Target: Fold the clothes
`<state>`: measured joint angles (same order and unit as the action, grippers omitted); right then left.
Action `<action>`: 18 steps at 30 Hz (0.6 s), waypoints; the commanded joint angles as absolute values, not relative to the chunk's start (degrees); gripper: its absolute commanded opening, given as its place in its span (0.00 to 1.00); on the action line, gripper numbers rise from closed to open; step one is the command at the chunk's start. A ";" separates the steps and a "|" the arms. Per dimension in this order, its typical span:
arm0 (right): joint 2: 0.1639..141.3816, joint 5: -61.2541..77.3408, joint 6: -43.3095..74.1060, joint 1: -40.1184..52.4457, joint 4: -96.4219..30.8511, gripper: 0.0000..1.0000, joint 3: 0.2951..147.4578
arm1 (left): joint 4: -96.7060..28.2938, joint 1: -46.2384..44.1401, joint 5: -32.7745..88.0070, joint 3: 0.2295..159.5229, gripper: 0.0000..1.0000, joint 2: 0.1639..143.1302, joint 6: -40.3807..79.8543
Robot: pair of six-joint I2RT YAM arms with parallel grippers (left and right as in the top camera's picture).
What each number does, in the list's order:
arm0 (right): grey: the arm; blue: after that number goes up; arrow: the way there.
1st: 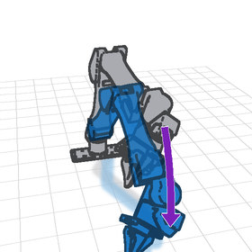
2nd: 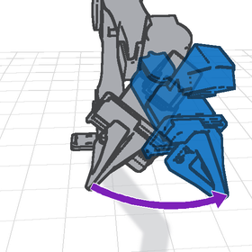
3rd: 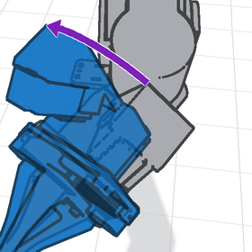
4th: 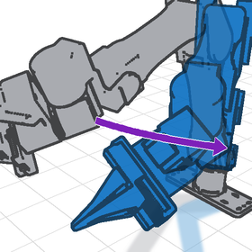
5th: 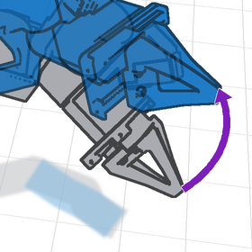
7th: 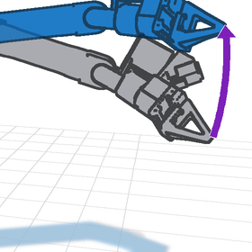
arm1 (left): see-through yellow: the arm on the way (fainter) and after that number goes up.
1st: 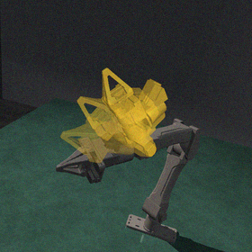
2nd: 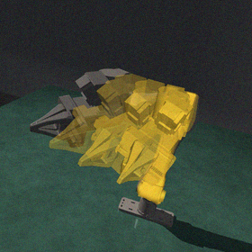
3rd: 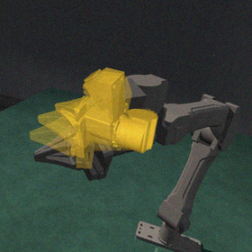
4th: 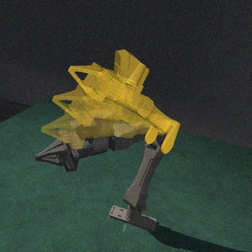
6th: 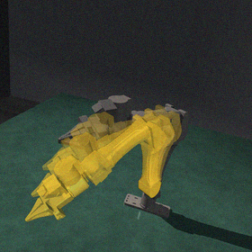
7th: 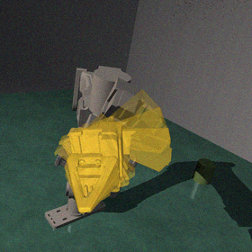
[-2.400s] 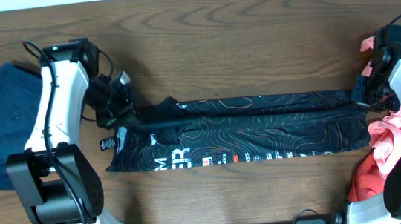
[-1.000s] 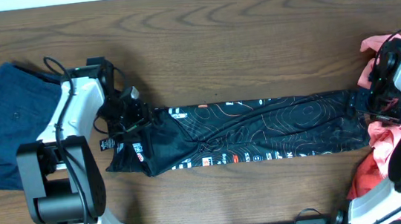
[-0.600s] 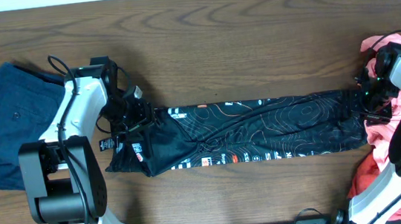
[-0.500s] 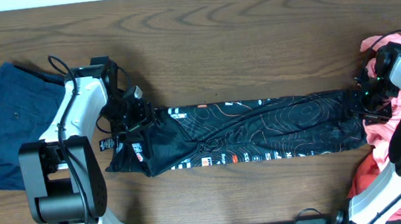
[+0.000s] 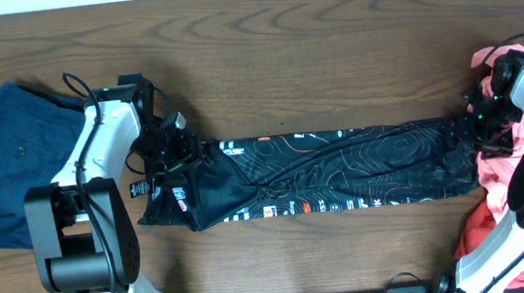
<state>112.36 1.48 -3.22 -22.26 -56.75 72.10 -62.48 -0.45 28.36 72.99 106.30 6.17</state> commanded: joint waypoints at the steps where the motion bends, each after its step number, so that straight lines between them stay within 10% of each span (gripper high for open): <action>1: 110.72 1.98 -5.58 -22.81 -55.33 0.83 73.36 | -62.39 -0.34 28.95 72.97 0.63 106.28 6.48; 18: 111.33 -13.34 -2.39 -23.38 -62.41 0.89 72.31 | -61.34 -0.34 28.93 72.97 0.63 106.28 6.48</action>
<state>112.31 -2.46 -7.35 -22.26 -61.45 72.27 -61.25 -0.45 28.36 72.99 106.30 6.17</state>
